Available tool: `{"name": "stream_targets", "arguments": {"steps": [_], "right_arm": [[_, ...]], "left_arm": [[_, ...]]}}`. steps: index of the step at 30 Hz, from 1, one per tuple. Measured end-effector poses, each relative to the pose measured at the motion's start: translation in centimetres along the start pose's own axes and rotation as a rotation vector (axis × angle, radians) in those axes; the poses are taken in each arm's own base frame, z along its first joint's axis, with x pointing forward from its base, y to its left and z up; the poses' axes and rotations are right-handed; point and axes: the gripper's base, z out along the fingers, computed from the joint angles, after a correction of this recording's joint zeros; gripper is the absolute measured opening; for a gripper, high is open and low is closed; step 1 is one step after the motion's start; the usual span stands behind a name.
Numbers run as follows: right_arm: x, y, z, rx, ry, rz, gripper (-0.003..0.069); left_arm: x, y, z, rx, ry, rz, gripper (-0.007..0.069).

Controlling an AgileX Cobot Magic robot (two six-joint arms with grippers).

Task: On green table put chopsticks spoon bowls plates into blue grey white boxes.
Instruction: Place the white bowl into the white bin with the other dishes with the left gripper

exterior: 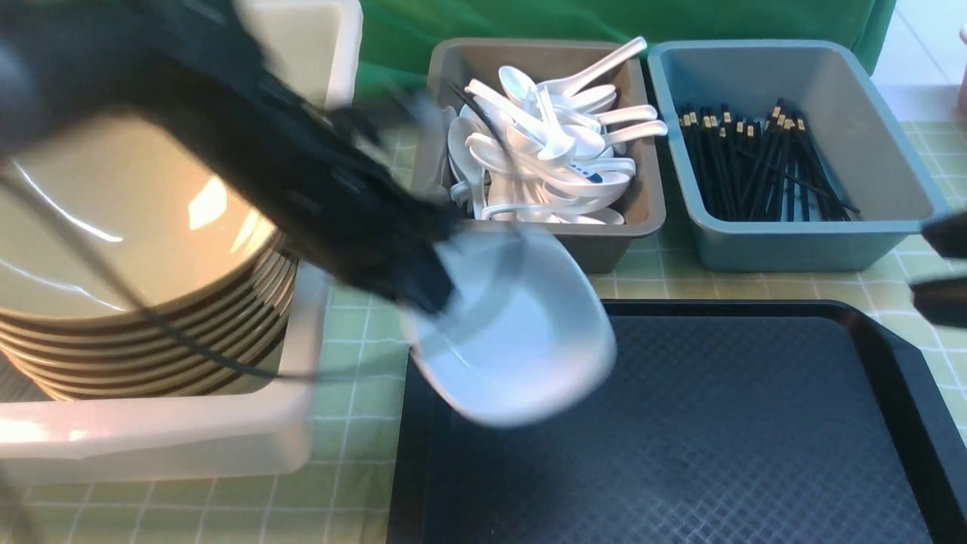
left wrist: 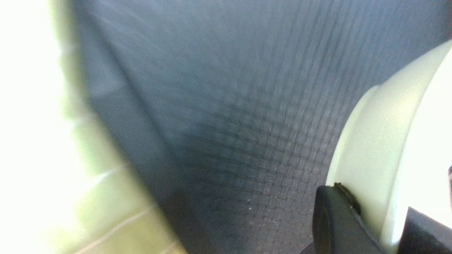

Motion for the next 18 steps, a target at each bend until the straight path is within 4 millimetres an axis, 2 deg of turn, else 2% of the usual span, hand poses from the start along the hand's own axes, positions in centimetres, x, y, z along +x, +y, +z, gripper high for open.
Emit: {"name": "stream_targets", "arguments": {"steps": [3,4,5,6,7,8,12,15,16,18], "right_arm": [[-1.6,0.3,1.9,-0.107,-0.097,-0.012,0.0215],[-1.7,0.3,2.1,-0.117,-0.100,-0.014,0.0215],[-2.4,0.4,3.4,-0.176,-0.122,-0.027,0.0215],[-2.6,0.3,3.7,-0.188,-0.125,-0.028,0.0215],[-3.4,0.1,4.9,-0.219,-0.129,-0.028,0.0215],[-4.1,-0.3,6.0,-0.236,-0.125,-0.029,0.0215],[-6.4,-1.6,7.5,-0.253,-0.132,-0.050,0.0187],[-7.9,-2.4,8.7,-0.292,-0.107,-0.065,0.0097],[-8.0,-2.5,9.0,-0.296,-0.102,-0.064,0.0090],[-8.3,-2.7,10.0,-0.314,-0.081,-0.062,0.0035]], "left_arm": [[2.7,1.8,-7.9,-0.096,-0.213,-0.059,0.0015],[3.0,2.0,-8.2,-0.102,-0.222,-0.065,0.0015],[4.8,2.7,-10.9,-0.155,-0.301,-0.104,0.0015],[5.6,2.7,-11.6,-0.172,-0.326,-0.113,0.0015],[7.9,3.7,-13.7,-0.240,-0.396,-0.185,0.0015],[9.8,4.4,-14.7,-0.292,-0.444,-0.260,0.0015],[14.5,6.1,-17.1,-0.509,-0.687,-0.542,0.0015],[16.0,7.9,-17.8,-0.637,-0.752,-0.703,0.0015],[16.1,8.2,-17.8,-0.655,-0.744,-0.715,0.0015],[16.9,10.3,-18.1,-0.753,-0.732,-0.853,0.0015]]}}
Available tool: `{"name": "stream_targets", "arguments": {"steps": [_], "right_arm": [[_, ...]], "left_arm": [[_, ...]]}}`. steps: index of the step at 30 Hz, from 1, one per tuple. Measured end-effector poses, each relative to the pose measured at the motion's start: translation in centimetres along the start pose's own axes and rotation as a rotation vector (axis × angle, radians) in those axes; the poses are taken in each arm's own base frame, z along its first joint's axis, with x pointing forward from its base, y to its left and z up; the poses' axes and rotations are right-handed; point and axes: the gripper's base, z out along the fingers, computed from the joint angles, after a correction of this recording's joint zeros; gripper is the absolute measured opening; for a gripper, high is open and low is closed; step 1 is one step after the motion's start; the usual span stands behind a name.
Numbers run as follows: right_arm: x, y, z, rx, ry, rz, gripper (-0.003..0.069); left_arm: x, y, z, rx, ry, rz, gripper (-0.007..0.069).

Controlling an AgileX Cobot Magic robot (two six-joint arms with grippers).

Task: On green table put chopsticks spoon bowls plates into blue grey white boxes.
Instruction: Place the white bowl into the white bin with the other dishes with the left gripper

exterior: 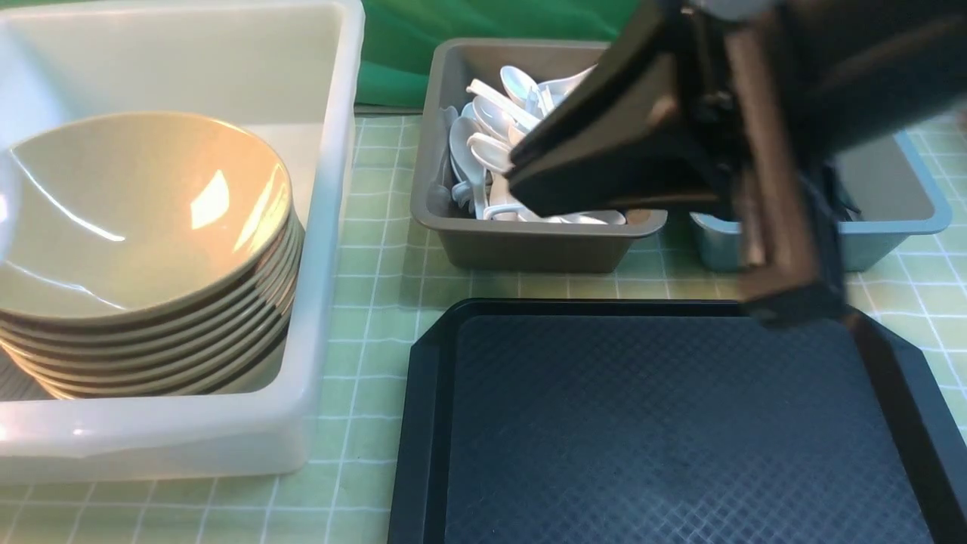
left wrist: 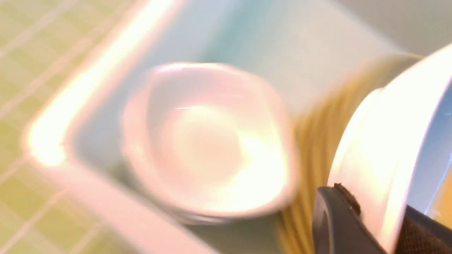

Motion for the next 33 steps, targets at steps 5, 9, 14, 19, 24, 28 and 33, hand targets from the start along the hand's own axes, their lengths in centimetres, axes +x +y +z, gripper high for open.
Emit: {"name": "stream_targets", "arguments": {"steps": [5,9,14,19,24,28,33], "right_arm": [[0.1,-0.1,0.4,-0.019,0.019,0.006,0.0024],[0.1,0.0,0.3,-0.025,0.015,0.007,0.0024],[0.1,0.1,0.3,-0.042,0.022,0.011,0.0024],[0.1,0.2,0.3,-0.053,0.026,0.015,0.0024],[0.1,0.2,0.3,-0.053,0.026,0.020,0.0024],[0.1,0.2,0.3,-0.054,0.027,0.028,0.0026],[0.1,0.3,0.3,-0.054,0.026,0.032,0.0029]], "left_arm": [[-0.8,2.2,1.2,-0.192,-0.032,-0.113,0.0015],[-1.2,3.0,1.7,-0.274,-0.056,-0.172,0.0015],[-1.5,3.3,3.6,-0.279,-0.028,-0.232,0.0015],[-1.4,2.8,5.8,-0.204,0.056,-0.269,0.0015],[-1.3,2.8,7.2,-0.185,0.110,-0.273,0.0020],[-1.3,2.8,7.5,-0.180,0.123,-0.273,0.0043],[-1.2,2.7,7.5,-0.168,0.133,-0.263,0.0120]]}}
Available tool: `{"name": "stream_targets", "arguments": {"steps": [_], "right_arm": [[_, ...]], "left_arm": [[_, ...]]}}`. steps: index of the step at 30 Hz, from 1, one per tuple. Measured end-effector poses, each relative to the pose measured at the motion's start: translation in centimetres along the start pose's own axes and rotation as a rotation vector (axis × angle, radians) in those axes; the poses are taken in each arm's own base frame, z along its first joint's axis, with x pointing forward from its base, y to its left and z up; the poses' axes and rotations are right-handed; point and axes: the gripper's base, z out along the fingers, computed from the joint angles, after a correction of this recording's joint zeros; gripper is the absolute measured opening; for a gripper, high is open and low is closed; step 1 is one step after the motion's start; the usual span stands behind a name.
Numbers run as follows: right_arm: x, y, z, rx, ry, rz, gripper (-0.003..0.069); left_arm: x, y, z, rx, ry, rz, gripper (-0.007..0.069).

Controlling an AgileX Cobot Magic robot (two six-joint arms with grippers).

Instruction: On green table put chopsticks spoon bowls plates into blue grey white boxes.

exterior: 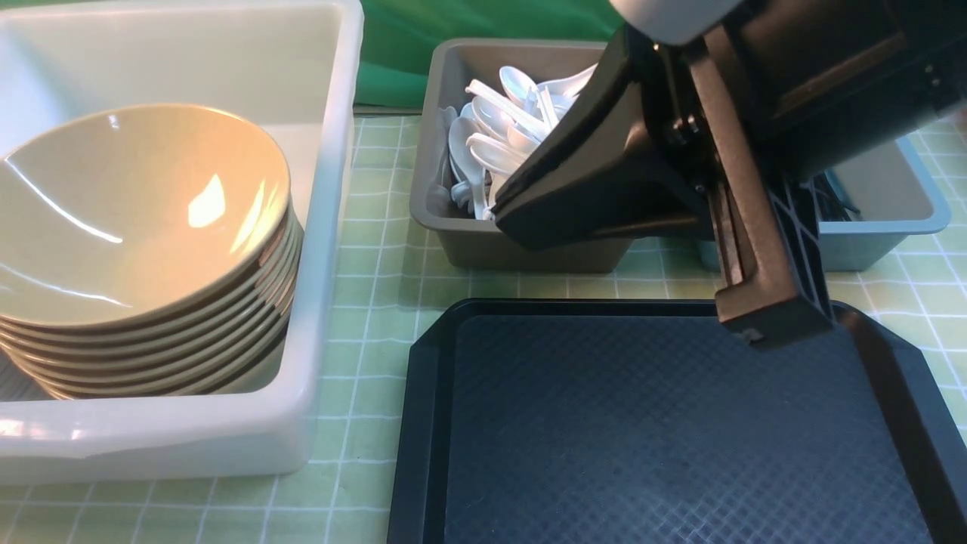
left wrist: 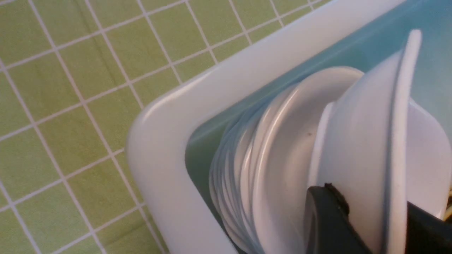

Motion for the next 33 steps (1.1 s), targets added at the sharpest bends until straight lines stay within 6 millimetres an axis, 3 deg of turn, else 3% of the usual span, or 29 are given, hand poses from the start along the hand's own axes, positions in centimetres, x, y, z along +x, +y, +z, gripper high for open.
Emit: {"name": "stream_targets", "arguments": {"steps": [5,12,15,21,22,25,27,29,30,32,33], "right_arm": [[0.0,0.0,0.0,0.000,0.000,0.000,0.0036],[0.0,0.0,0.0,-0.001,-0.001,0.003,0.0043],[0.0,0.0,0.0,-0.001,-0.001,0.001,0.0046],[-0.1,-0.2,0.0,0.022,-0.016,-0.003,0.0051],[-0.1,-0.4,0.0,0.048,-0.010,-0.010,0.0054],[0.1,-0.9,0.0,0.096,0.014,0.008,0.0056],[0.8,-1.7,-0.3,0.202,0.086,0.072,0.0057],[1.4,-2.3,-1.0,0.307,0.137,0.131,0.0060],[1.5,-2.4,-1.2,0.320,0.139,0.147,0.0060],[2.2,-2.4,-2.7,0.440,0.170,0.204,0.0064],[2.3,-2.4,-2.9,0.454,0.175,0.205,0.0065]], "left_arm": [[0.0,0.0,0.0,0.000,0.003,0.019,0.0259],[0.3,0.1,-0.2,-0.014,0.043,0.039,0.0591],[0.2,-0.1,-0.8,-0.019,0.067,0.072,0.0650],[-1.0,-3.5,-5.2,0.045,0.077,0.289,0.0663],[-0.8,-5.0,-6.5,0.090,0.077,0.363,0.0663],[0.0,-7.0,-7.8,0.175,0.091,0.460,0.0662],[2.8,-10.5,-9.4,0.335,0.125,0.675,0.0640],[5.6,-12.6,-10.6,0.438,0.157,0.843,0.0599],[5.9,-12.8,-10.7,0.445,0.161,0.856,0.0594],[8.8,-14.0,-11.9,0.516,0.185,1.002,0.0520],[9.2,-14.1,-12.2,0.527,0.186,1.024,0.0505]]}}
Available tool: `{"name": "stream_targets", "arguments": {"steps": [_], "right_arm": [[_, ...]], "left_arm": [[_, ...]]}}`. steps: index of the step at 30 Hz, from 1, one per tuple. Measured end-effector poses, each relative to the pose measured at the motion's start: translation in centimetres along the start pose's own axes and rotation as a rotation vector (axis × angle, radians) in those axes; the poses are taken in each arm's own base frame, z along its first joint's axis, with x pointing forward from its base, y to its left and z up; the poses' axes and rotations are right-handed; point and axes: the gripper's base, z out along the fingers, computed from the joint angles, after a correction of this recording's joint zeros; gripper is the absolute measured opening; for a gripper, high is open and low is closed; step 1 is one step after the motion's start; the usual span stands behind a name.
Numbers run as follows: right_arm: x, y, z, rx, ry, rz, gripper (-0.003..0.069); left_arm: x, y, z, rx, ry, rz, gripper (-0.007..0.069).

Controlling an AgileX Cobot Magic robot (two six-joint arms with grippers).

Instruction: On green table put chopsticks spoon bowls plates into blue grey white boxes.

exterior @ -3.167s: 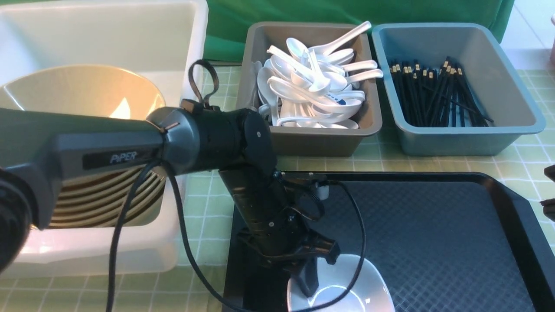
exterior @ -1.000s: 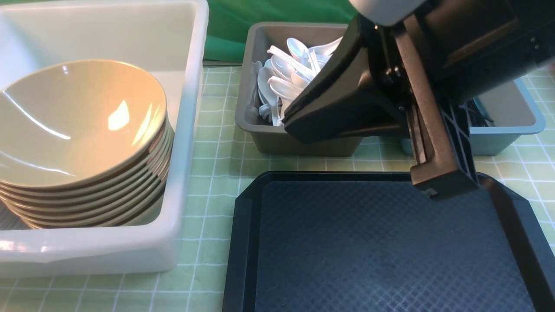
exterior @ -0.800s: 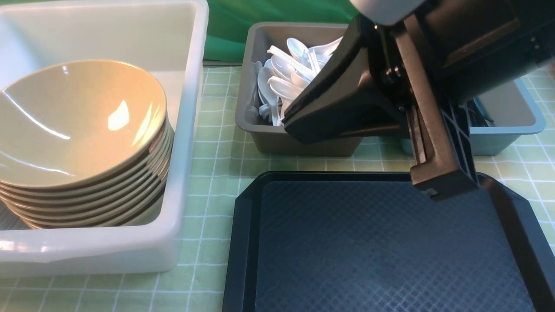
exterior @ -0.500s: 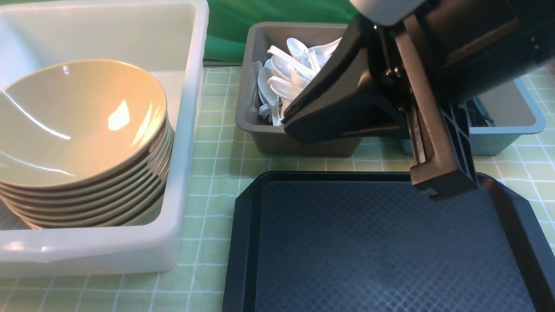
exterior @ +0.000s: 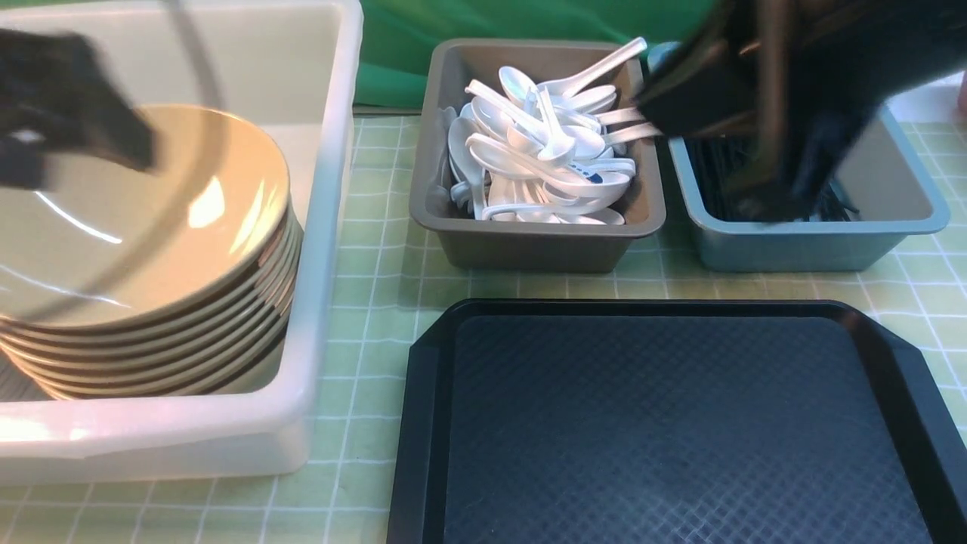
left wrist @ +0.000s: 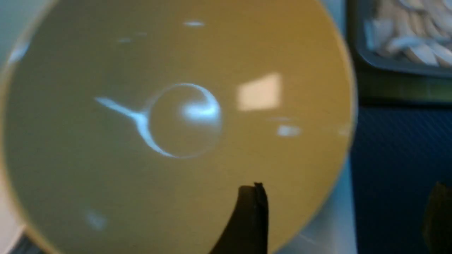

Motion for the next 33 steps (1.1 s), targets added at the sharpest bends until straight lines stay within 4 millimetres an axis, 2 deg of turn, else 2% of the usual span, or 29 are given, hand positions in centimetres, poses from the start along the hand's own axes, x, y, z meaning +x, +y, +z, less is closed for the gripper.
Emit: {"name": "stream_targets", "arguments": {"steps": [2,3,4,5,8,9,10,12,14,17,18,20,22,26,33], "right_arm": [[1.5,0.0,-2.0,0.059,-0.011,0.060,0.0068],[2.7,0.3,-3.8,0.084,-0.048,0.098,0.0069],[3.0,0.4,-3.8,0.085,-0.048,0.103,0.0069],[3.7,0.6,-4.8,0.095,-0.075,0.121,0.0069],[7.7,2.0,-6.7,0.127,-0.165,0.169,0.0076],[8.1,2.1,-7.2,0.133,-0.182,0.172,0.0076],[10.1,2.8,-7.0,0.137,-0.199,0.178,0.0078],[13.3,4.0,-6.7,0.138,-0.221,0.189,0.0078],[16.5,5.2,-5.9,0.137,-0.237,0.199,0.0078],[21.0,7.0,-5.0,0.142,-0.315,0.231,0.0078],[21.2,7.1,-5.0,0.144,-0.331,0.234,0.0078],[23.6,8.1,-4.7,0.153,-0.425,0.262,0.0080],[25.3,8.7,-4.2,0.172,-0.480,0.253,0.0083],[27.4,9.4,-3.7,0.190,-0.543,0.259,0.0089],[27.8,9.5,-4.2,0.203,-0.593,0.258,0.0095]], "left_arm": [[1.0,-2.2,-0.3,0.029,0.008,0.096,0.0412],[2.3,-3.5,-1.0,0.046,0.005,0.149,0.0335],[2.6,-3.6,-1.4,0.043,-0.005,0.156,0.0315],[3.2,-4.0,-1.7,0.049,-0.008,0.166,0.0285],[7.0,-4.0,-4.8,0.050,-0.085,0.152,0.0117],[7.1,-4.0,-4.6,0.050,-0.079,0.149,0.0117],[9.0,-3.5,-5.7,0.048,-0.116,0.127,0.0057],[12.0,-2.9,-6.8,0.058,-0.169,0.093,0.0013],[15.3,-2.3,-7.6,0.088,-0.226,0.060,-0.0002],[20.2,-1.6,-7.1,0.155,-0.306,0.036,-0.0002],[20.5,-1.5,-7.0,0.160,-0.315,0.032,-0.0002],[23.2,-1.0,-5.7,0.194,-0.369,0.025,-0.0002],[24.8,-0.8,-4.6,0.230,-0.430,0.017,-0.0002],[26.2,-0.8,-3.6,0.324,-0.548,-0.010,-0.0002],[26.1,-0.9,-3.4,0.347,-0.579,-0.021,-0.0002]]}}
